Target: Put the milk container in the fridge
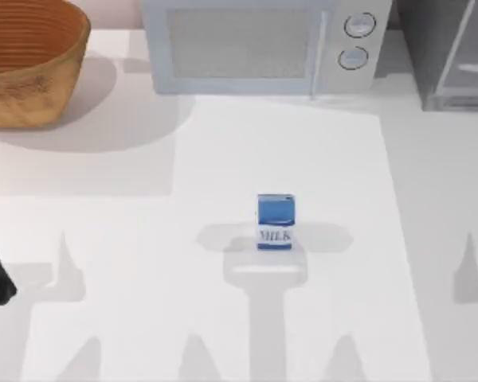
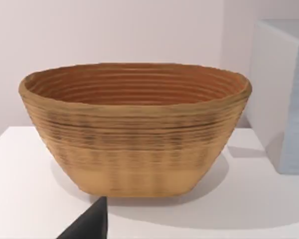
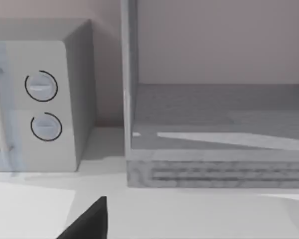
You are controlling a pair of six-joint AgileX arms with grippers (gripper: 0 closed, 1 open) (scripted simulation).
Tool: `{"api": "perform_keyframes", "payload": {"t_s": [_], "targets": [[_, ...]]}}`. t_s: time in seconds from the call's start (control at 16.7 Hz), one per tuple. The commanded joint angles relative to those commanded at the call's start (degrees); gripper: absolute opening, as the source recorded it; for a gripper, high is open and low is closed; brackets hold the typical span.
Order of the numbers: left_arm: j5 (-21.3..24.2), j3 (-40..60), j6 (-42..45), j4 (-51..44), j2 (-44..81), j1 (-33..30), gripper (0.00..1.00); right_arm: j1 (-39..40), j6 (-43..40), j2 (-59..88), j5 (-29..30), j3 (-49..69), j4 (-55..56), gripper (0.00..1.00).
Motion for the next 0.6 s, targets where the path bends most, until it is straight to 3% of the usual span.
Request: {"api": "perform_keyframes", "payload": {"t_s": [0.3,0.6], "targets": [[0.00,0.00,0.00,0.00,0.00,0.00,1.00,2.33,0.92,3.21,2.01,0.87,2.44,1.00],[0.00,0.00,0.00,0.00,0.00,0.00,1.00,12.86,4.40,20.69,11.37,4.93,13.73,1.00]]}}
